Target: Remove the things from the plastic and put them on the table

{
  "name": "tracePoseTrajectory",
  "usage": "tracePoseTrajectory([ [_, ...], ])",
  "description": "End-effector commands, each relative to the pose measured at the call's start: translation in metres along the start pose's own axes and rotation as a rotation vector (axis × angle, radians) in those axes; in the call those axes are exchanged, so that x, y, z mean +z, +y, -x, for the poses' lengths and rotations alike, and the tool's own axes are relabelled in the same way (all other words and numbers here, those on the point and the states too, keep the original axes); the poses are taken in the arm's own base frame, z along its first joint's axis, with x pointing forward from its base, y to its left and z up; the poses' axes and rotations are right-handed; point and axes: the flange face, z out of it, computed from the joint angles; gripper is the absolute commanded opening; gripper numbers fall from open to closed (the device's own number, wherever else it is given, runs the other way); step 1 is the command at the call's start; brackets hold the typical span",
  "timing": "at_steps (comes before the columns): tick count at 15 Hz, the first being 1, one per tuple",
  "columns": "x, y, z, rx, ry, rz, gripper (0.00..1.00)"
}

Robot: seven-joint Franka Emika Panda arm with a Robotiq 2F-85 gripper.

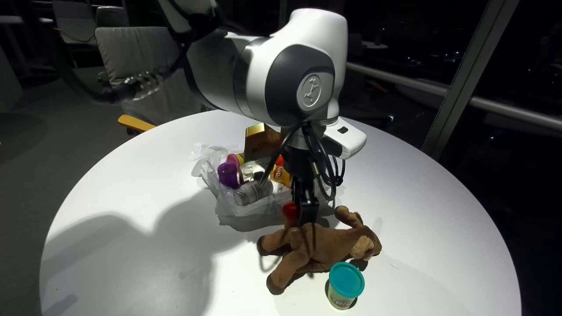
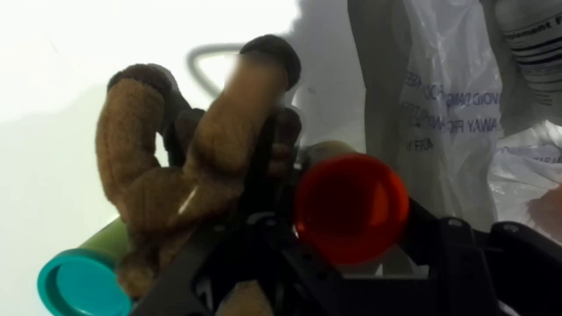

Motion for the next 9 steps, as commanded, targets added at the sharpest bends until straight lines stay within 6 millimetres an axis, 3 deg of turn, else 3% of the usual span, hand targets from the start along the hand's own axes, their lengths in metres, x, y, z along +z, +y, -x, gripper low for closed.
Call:
tracePoseTrajectory([
  [1, -0.006, -0.001, -0.008, 0.008, 0.034, -0.009, 0.78],
  [4, -0.044, 0.011, -0.012, 0.011, 0.074, -0.091, 0.99],
  [8, -0.108, 0.001, 0.001, -0.120, 0.119, -0.158, 1.00],
  [9, -0.113, -0.008, 0.014, -0.181, 0.112, -0.165, 1.00],
])
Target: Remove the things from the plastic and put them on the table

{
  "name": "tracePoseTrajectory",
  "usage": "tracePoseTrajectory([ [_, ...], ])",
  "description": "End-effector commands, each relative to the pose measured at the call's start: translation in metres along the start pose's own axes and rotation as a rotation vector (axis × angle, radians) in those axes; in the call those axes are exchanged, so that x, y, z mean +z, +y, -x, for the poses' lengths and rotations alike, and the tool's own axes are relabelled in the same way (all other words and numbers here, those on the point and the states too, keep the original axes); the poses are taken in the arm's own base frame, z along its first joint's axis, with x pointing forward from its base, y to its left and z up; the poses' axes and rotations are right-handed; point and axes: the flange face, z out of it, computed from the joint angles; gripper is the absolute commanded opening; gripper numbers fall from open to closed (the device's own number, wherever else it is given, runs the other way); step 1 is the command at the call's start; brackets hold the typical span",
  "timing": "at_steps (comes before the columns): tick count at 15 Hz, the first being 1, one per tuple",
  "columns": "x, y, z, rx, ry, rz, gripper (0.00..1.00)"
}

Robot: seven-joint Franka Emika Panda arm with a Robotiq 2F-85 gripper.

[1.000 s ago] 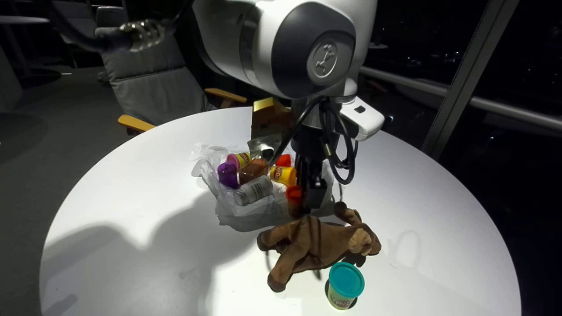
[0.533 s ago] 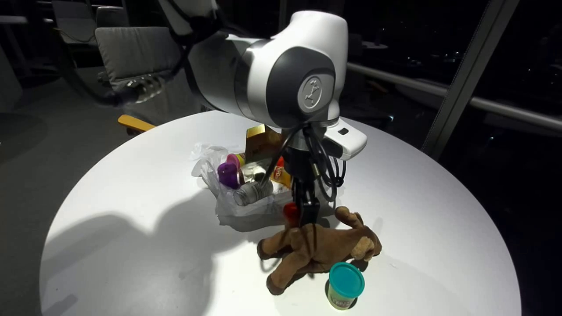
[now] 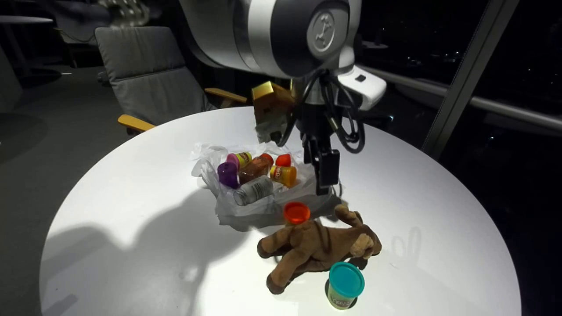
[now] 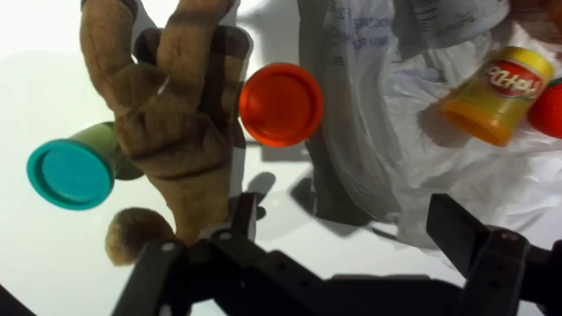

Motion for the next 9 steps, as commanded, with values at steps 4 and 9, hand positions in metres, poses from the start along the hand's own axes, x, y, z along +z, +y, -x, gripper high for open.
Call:
tracePoseTrajectory([
  [4, -0.032, -0.046, 0.071, -0.328, -0.084, -0.040, 1.00],
  [9, -0.013, -0.064, 0.101, -0.478, -0.156, 0.029, 1.00],
])
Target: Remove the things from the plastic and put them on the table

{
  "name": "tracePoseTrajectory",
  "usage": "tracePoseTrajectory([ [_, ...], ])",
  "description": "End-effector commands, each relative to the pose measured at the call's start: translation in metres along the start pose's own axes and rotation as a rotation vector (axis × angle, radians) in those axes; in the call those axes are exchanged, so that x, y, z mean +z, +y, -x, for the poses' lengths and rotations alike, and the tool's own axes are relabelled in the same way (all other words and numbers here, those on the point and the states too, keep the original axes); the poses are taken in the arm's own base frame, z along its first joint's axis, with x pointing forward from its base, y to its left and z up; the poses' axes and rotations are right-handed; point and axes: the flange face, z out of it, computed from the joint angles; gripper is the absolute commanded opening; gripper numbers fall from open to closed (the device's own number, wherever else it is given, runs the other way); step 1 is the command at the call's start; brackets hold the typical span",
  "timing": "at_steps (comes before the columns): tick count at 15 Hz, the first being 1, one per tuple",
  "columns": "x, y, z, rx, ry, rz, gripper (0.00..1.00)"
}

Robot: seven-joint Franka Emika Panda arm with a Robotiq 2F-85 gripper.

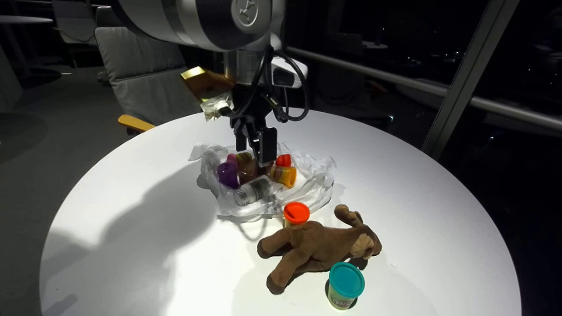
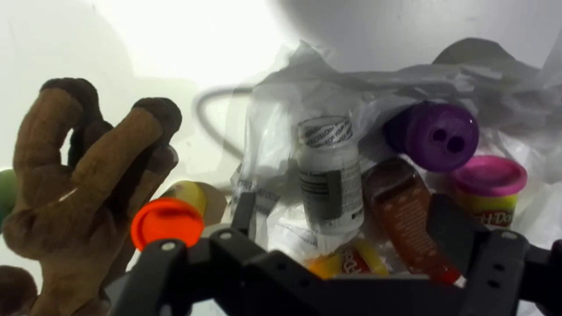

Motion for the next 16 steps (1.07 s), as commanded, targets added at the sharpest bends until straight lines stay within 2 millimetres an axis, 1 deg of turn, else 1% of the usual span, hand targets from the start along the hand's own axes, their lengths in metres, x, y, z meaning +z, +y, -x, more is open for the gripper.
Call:
tracePoseTrajectory([
  [1, 0.006, -0.005, 0.000, -0.090, -0.033, 0.043, 1.00],
  [5, 0.019, -0.006, -0.003, -0.138, -0.048, 0.075, 1.00],
  [12, 0.055, -0.023, -0.014, -0.199, -0.056, 0.118, 1.00],
  [16, 0.070, -0.029, -0.016, -0.211, -0.075, 0.132, 1.00],
])
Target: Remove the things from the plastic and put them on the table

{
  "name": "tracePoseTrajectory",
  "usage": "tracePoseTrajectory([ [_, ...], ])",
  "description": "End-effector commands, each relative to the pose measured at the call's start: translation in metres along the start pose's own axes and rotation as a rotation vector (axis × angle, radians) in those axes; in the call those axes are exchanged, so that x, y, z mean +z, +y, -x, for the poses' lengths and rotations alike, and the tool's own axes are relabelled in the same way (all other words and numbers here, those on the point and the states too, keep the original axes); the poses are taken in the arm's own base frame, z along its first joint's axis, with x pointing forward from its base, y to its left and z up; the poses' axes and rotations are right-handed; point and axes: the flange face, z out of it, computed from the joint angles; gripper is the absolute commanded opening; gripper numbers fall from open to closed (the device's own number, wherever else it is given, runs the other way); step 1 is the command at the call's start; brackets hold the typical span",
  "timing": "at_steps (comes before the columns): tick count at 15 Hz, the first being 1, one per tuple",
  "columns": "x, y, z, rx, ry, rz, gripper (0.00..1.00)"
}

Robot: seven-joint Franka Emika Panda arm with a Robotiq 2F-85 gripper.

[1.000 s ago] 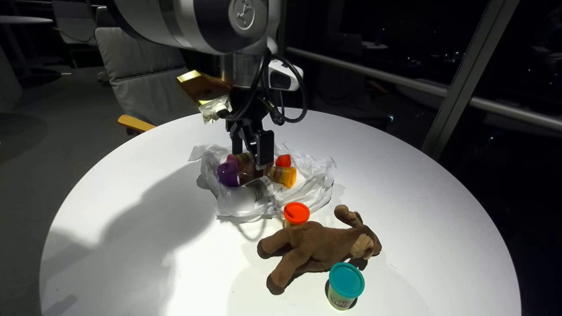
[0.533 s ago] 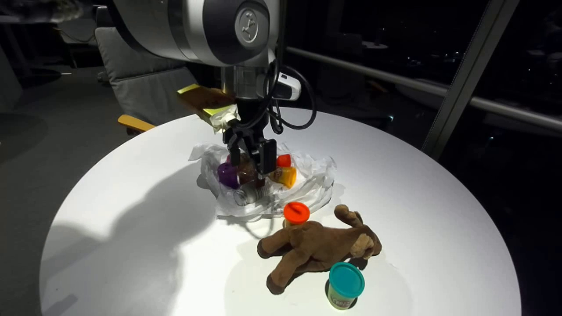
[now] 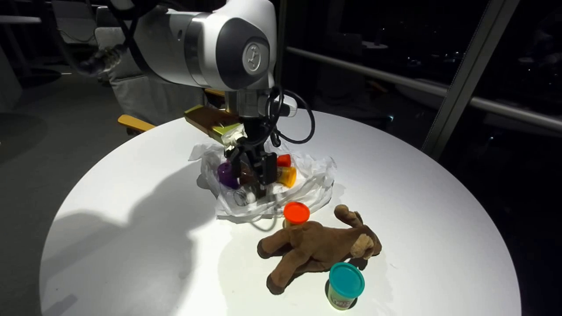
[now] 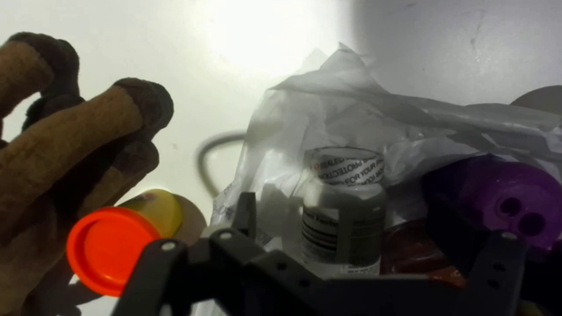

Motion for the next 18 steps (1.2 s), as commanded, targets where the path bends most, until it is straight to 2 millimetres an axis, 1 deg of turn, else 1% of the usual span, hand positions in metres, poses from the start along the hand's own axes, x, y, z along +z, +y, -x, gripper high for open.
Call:
tracePoseTrajectory([
  [1, 0.005, -0.008, -0.011, -0.030, -0.011, 0.027, 0.98],
  [2, 0.007, -0.009, -0.012, -0.031, -0.014, 0.031, 0.81],
  [3, 0.010, -0.009, -0.013, -0.031, -0.016, 0.036, 0.73],
  [4, 0.012, -0.009, -0.015, -0.030, -0.016, 0.042, 0.71],
  [5, 0.012, -0.010, -0.017, -0.031, -0.018, 0.043, 0.63],
  [6, 0.011, -0.010, -0.017, -0.033, -0.020, 0.044, 0.53],
  [8, 0.006, -0.011, -0.020, -0.033, -0.020, 0.041, 0.39],
  [9, 0.005, -0.011, -0.020, -0.033, -0.021, 0.035, 0.31],
  [10, 0.004, -0.011, -0.021, -0.032, -0.020, 0.034, 0.24],
  [13, 0.014, -0.007, -0.023, -0.021, -0.047, 0.046, 0.23],
  [15, 0.012, -0.008, -0.025, -0.019, -0.049, 0.043, 0.23],
  [18, -0.014, -0.008, -0.023, -0.001, -0.024, 0.026, 0.23],
])
